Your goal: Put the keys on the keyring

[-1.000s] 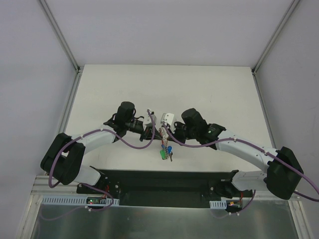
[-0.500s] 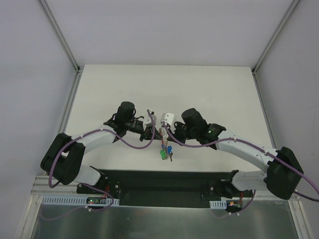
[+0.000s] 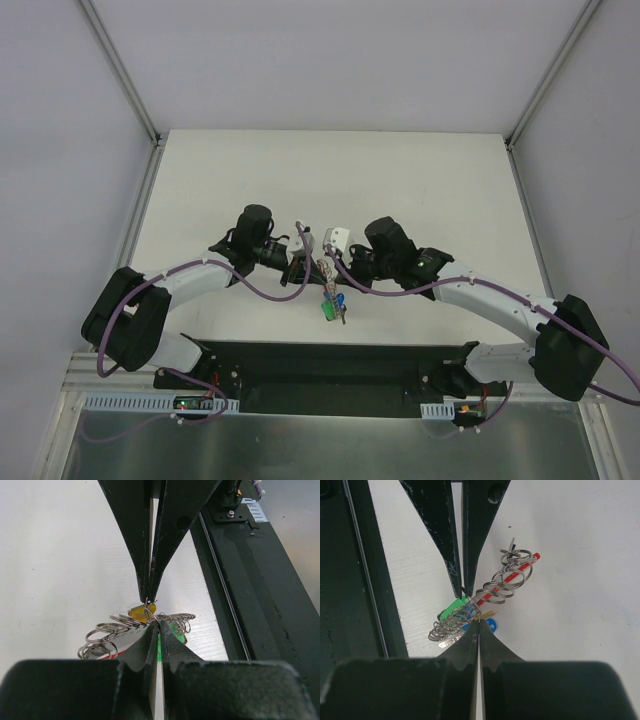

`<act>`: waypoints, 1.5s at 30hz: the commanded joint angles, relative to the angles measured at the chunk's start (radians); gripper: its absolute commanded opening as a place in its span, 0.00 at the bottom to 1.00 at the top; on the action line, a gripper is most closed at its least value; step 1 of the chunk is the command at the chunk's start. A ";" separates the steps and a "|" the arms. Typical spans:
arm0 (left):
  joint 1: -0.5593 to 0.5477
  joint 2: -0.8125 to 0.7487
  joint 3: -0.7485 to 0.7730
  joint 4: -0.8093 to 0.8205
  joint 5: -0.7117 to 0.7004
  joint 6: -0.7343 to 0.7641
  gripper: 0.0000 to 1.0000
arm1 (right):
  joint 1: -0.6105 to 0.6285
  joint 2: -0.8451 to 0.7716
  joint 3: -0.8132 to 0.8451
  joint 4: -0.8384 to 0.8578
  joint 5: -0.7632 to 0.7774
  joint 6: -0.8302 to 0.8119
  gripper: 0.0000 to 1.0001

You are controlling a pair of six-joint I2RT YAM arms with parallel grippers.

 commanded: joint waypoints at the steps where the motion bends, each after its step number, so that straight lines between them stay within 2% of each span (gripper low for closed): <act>1: -0.017 -0.005 0.021 0.044 0.102 0.012 0.00 | 0.002 -0.007 0.003 0.047 -0.070 -0.023 0.01; 9: -0.019 0.010 0.043 -0.003 0.127 0.036 0.00 | 0.002 -0.013 0.000 0.049 -0.108 -0.038 0.01; 23: -0.019 0.042 0.106 -0.189 0.147 0.127 0.00 | 0.023 -0.044 0.000 0.032 -0.132 -0.078 0.01; 45: -0.039 0.043 0.113 -0.203 0.127 0.102 0.00 | 0.086 -0.073 0.025 0.000 -0.050 -0.086 0.01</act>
